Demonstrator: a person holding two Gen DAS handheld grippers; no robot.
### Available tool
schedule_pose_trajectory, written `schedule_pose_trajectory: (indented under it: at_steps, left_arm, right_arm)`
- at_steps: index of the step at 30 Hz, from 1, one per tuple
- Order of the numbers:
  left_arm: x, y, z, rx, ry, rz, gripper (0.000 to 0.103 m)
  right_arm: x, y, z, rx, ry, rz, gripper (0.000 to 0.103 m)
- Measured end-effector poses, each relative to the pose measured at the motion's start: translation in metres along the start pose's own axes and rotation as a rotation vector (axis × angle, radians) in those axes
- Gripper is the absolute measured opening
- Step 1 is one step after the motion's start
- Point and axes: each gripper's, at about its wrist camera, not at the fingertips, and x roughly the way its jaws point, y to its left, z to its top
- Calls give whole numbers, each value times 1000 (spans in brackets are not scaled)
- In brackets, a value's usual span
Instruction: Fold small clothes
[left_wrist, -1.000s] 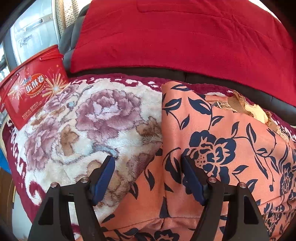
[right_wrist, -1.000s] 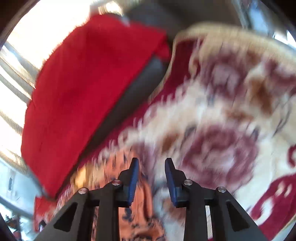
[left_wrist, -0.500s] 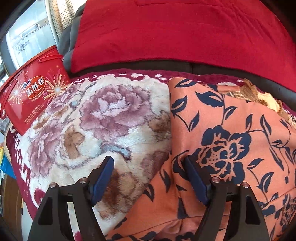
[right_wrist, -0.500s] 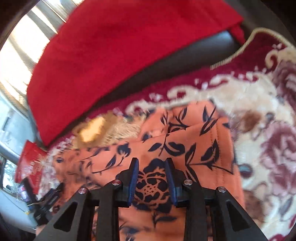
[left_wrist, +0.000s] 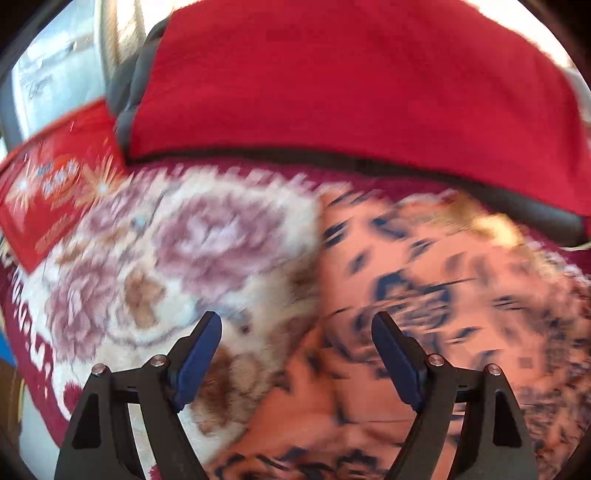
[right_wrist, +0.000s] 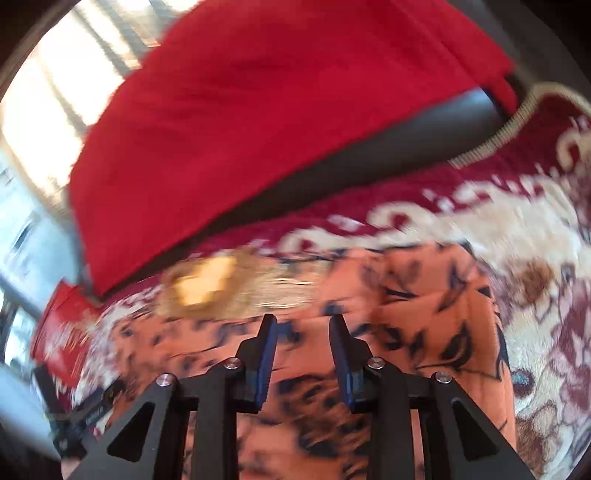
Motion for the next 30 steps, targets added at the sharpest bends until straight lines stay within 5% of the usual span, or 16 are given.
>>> schedule_pose_trajectory:
  at_steps: [4,9,16,20,30]
  left_arm:
    - [-14,-32,-2,93,-41,-63,84]
    - [22,-60,-14,146,125,-94,85]
    - [13,-47,1,80,47,-124,85]
    - [33,-60,-2,116,120,-87,87]
    - [17,-61,-5,111,53,-21,89]
  right_arm:
    - [-10,27,-16,-95,27,61,32]
    - [33,36,-40,-103,219,5,33]
    - [22,36,-20,-59,47,84,33]
    - [56,36,-23,-54,145,13,31]
    - [21,50,-24,-96,50,92,32]
